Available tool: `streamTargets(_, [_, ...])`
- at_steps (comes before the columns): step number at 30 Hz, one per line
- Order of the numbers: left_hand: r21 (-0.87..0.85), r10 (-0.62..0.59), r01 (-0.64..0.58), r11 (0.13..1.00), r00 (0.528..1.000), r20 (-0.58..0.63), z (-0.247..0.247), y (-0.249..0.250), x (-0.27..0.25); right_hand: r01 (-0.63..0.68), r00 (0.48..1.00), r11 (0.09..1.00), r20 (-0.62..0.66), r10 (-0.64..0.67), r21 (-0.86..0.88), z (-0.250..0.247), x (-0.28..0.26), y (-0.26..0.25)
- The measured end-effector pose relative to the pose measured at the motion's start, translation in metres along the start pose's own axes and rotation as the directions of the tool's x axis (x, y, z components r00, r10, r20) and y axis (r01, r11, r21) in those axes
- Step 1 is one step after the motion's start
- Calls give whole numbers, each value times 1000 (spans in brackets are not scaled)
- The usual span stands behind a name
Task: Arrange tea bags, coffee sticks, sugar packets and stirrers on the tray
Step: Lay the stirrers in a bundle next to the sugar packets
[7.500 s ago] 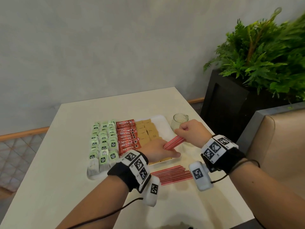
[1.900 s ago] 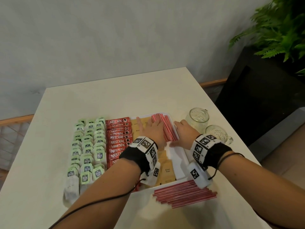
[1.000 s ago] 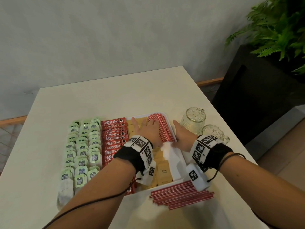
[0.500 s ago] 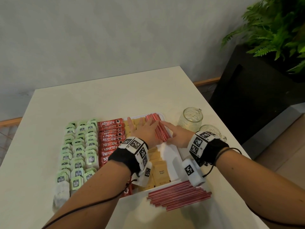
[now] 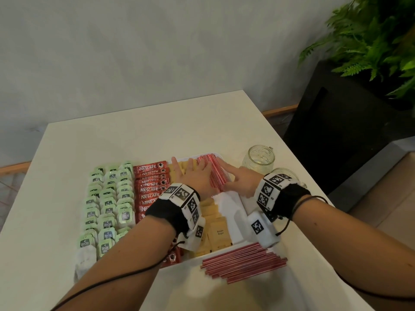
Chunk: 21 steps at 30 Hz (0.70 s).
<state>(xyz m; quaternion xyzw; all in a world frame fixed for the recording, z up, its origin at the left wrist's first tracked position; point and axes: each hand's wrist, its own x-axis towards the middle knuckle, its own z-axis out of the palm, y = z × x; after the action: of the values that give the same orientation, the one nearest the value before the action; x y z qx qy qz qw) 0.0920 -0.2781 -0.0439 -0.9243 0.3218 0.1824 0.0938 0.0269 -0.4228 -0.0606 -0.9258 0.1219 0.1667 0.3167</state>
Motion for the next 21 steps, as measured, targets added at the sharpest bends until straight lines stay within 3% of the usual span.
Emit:
streamTargets(4, [3, 24, -24, 1000, 994, -104, -21, 2, -16, -49, 999, 998, -24, 48, -39, -17, -22, -6])
streamTargets(8, [2, 69, -70, 998, 989, -131, -39, 6, -44, 9, 998, 1000, -61, -9, 9, -36, -64, -24])
streamTargets(13, [-216, 227, -272, 938, 951, -209, -29, 10, -91, 65, 996, 998, -59, -65, -7, -28, -117, -29])
streamTargets(18, [-370, 287, -276, 887, 958, -26, 5, 19, -128, 24, 1000, 997, 20, -22, -79, 9, -149, -2])
streamTargets(21, [-366, 296, -276, 889, 955, 0, 20, 22, -141, 19, 998, 985, 55, -9, -172, 29, -156, 13])
